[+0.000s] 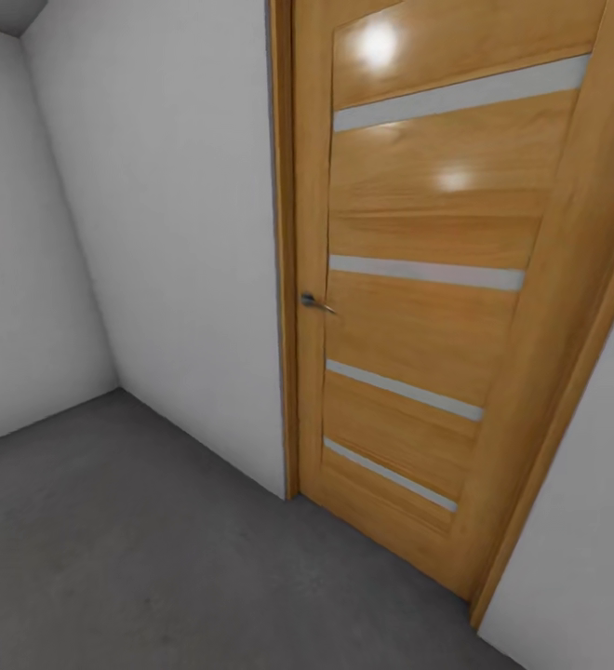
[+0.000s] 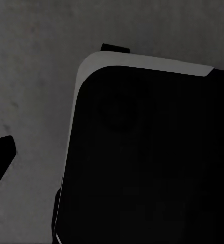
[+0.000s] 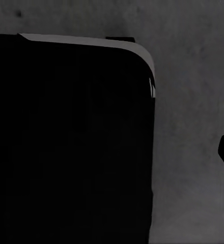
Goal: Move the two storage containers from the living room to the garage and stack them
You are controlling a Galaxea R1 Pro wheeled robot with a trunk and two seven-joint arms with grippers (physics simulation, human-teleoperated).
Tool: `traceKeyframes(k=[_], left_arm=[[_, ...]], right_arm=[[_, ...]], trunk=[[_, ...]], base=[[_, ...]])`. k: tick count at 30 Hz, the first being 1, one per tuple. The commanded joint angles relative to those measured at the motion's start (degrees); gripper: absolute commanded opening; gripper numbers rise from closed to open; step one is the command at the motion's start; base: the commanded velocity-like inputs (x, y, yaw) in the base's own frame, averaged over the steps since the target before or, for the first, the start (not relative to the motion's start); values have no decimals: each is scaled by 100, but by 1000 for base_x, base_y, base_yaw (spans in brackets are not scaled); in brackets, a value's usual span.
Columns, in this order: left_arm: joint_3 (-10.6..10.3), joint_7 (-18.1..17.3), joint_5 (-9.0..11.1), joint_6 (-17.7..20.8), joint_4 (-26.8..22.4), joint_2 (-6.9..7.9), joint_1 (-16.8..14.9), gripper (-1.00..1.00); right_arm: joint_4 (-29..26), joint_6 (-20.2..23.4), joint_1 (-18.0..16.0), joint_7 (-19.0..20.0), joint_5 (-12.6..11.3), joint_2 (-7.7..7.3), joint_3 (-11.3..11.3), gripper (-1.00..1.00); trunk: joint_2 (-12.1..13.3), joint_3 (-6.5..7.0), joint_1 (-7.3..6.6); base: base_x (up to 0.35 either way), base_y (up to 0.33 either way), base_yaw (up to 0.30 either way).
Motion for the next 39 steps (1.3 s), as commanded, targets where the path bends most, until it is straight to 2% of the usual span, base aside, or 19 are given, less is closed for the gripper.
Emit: traceKeyframes(k=[1,31,39], left_arm=[[28,-2,20,-14,1,-1,-1,100],[28,-2,20,-47,1,-1,-1,100],[28,-2,15,-56,1,-8,-1,100]], right_arm=[[7,-26,-3,-1,1,0,5,100],[7,-26,-3,-1,1,-4,5,100],[7,-26,-3,-1,1,-4,5,100]], trunk=[[-2,-4,3],[-2,-4,3],[-2,-4,3]], base=[[312,190,-285],[293,223,-285],[122,82,-285]])
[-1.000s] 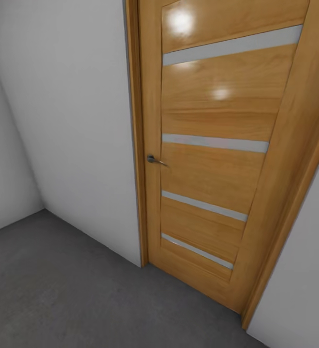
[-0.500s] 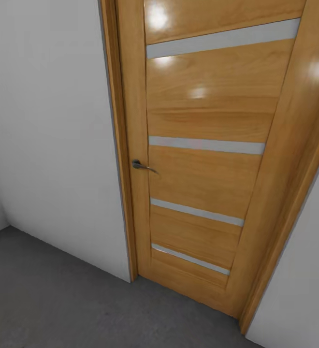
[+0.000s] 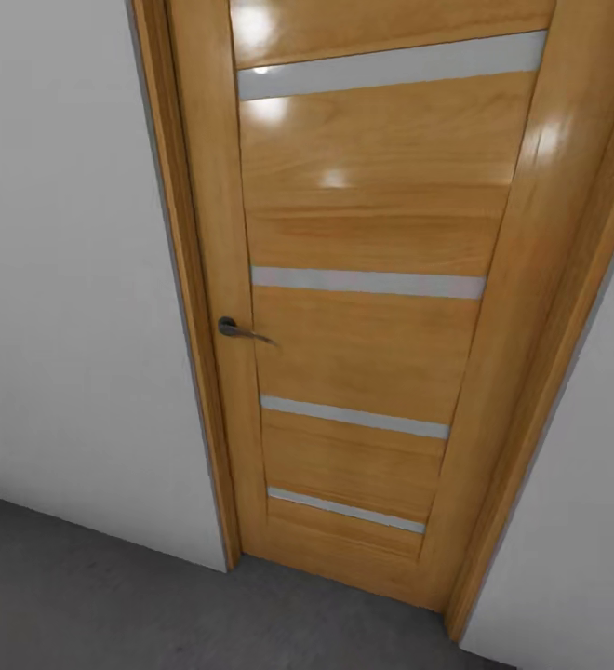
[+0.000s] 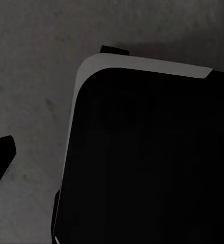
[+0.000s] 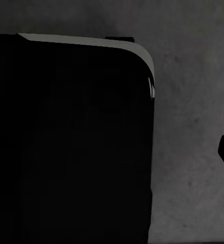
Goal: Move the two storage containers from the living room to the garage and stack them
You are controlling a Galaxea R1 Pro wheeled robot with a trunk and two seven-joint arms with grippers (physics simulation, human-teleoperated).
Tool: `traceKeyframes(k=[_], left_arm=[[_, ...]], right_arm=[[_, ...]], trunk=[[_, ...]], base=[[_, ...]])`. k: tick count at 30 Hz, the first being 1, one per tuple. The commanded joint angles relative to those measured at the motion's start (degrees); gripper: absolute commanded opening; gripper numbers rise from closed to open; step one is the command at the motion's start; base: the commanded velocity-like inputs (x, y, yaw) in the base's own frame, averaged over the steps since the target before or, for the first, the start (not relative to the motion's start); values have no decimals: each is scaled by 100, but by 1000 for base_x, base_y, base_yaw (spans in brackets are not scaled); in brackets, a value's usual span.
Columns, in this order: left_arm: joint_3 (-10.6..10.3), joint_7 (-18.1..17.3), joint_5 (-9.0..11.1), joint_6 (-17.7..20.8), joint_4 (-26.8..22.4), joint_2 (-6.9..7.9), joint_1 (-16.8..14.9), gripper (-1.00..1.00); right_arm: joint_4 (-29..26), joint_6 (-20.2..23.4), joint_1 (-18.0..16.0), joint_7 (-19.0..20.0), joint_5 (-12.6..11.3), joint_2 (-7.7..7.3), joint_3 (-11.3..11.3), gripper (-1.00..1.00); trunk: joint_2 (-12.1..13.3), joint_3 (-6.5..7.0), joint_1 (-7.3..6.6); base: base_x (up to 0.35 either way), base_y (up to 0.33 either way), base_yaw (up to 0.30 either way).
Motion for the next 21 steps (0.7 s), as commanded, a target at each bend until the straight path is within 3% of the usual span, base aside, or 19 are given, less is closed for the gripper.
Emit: traceKeyframes(k=[1,16,21], left_arm=[[27,-1,18,-15,1,-2,-1,100],[27,-1,15,-33,1,-6,-1,100],[26,-1,15,-38,1,-8,-1,100]], right_arm=[[7,-25,-3,-1,1,0,5,100],[7,-25,-3,-1,1,8,5,100],[7,-25,-3,-1,1,8,5,100]], trunk=[[-2,-4,0],[-2,-4,0],[-2,-4,0]], base=[[19,11,-285],[4,20,-284],[0,132,-100]])
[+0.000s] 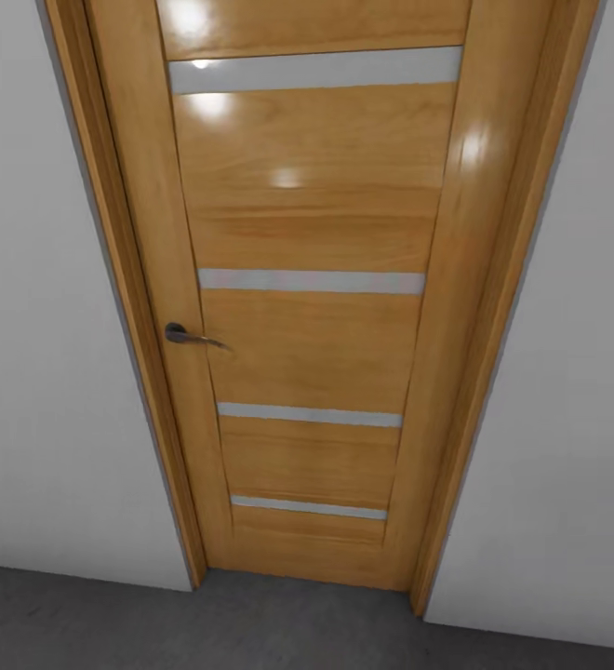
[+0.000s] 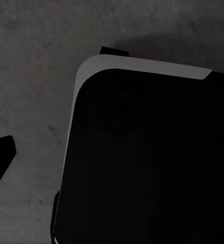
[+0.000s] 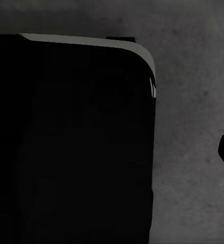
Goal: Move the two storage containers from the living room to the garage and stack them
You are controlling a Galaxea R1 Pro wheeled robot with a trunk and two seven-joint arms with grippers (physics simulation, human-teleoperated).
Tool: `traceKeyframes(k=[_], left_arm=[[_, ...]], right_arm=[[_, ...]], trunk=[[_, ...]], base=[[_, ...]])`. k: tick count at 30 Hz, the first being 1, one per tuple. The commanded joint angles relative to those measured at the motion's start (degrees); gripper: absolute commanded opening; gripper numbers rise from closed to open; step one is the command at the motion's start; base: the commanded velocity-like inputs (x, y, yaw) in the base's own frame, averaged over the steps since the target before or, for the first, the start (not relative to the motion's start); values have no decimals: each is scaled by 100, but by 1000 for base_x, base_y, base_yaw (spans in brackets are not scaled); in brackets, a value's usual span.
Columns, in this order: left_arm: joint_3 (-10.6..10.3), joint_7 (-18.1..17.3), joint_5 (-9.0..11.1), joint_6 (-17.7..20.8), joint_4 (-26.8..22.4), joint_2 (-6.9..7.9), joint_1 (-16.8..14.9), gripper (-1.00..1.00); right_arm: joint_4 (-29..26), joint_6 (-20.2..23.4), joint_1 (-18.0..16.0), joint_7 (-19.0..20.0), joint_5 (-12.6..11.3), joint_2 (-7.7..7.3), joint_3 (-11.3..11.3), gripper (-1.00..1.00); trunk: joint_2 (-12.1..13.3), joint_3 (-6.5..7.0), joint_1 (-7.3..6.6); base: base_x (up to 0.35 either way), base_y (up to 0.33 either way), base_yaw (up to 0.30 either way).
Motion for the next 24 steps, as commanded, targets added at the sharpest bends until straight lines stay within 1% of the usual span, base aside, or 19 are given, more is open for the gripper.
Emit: traceKeyframes(k=[1,18,24], left_arm=[[28,-2,19,-11,0,0,-1,100],[29,-2,19,-17,0,1,-1,100],[29,-2,19,-14,0,3,-1,100]], right_arm=[[7,-27,-2,-1,1,-1,5,100],[7,4,-2,13,17,-27,14,100],[7,0,-2,2,21,-9,25,100]], trunk=[[-2,-4,0],[-2,-4,0],[-2,-4,0]], base=[[0,54,-26],[0,6,-3],[0,92,0]])
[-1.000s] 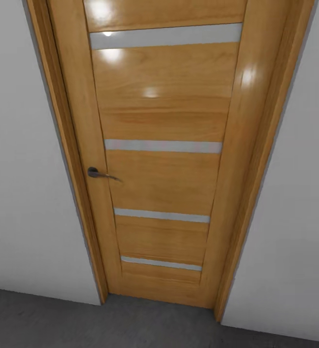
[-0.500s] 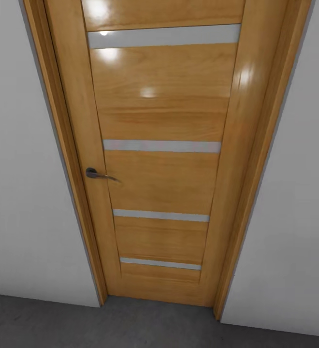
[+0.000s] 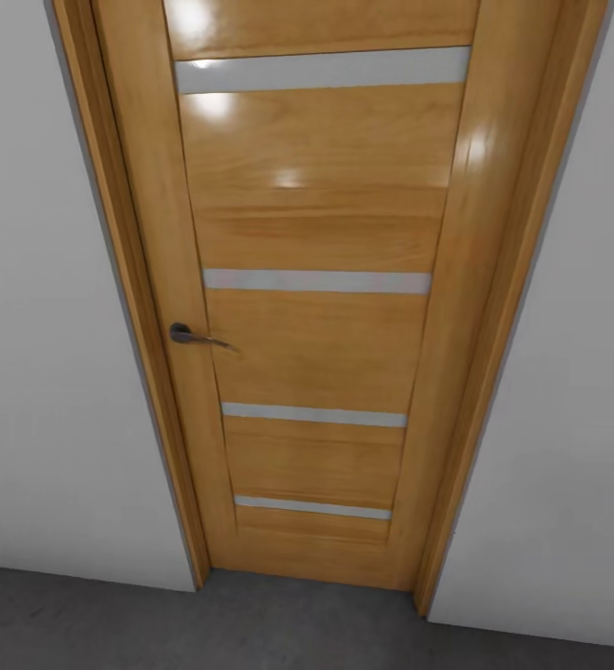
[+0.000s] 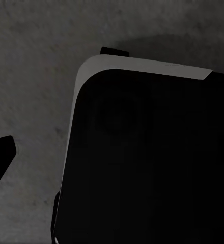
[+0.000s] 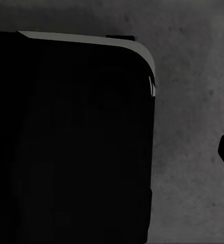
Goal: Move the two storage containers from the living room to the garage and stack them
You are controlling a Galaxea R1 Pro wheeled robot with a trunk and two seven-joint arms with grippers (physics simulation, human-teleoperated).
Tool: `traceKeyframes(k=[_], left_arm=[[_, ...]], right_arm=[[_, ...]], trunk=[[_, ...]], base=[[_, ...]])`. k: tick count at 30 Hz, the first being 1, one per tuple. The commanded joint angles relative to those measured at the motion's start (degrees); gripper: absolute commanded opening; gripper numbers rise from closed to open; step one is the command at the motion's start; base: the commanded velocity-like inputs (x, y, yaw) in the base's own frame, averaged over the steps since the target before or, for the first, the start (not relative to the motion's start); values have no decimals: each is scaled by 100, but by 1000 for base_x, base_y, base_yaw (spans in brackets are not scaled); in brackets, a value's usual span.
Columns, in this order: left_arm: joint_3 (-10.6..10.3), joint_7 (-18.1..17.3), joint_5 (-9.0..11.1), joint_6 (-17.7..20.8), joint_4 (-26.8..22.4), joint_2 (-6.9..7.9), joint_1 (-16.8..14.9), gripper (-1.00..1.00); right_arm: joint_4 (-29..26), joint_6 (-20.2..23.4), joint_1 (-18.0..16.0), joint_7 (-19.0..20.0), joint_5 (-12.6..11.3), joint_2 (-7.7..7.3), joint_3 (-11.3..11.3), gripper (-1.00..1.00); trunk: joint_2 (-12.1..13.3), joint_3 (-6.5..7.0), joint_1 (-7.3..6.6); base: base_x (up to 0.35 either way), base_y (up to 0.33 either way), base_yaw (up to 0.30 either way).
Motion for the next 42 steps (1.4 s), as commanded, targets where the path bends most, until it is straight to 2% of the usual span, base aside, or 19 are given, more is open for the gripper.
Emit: traceKeyframes(k=[1,13,25,42], left_arm=[[28,-2,19,-13,0,-1,-1,100],[28,0,19,-7,0,-1,-1,100],[28,7,19,-7,0,-1,-1,100],[28,14,19,-7,0,-6,-1,100]], right_arm=[[7,-27,-2,-2,5,3,9,100],[7,-27,-2,14,25,24,13,100],[7,-27,-2,20,26,3,14,100],[7,-29,-2,22,26,-1,13,100]], trunk=[[-2,-4,0],[-2,-4,0],[-2,-4,0],[-2,-4,0]], base=[[0,163,0],[0,167,0],[0,12,81],[0,0,6]])
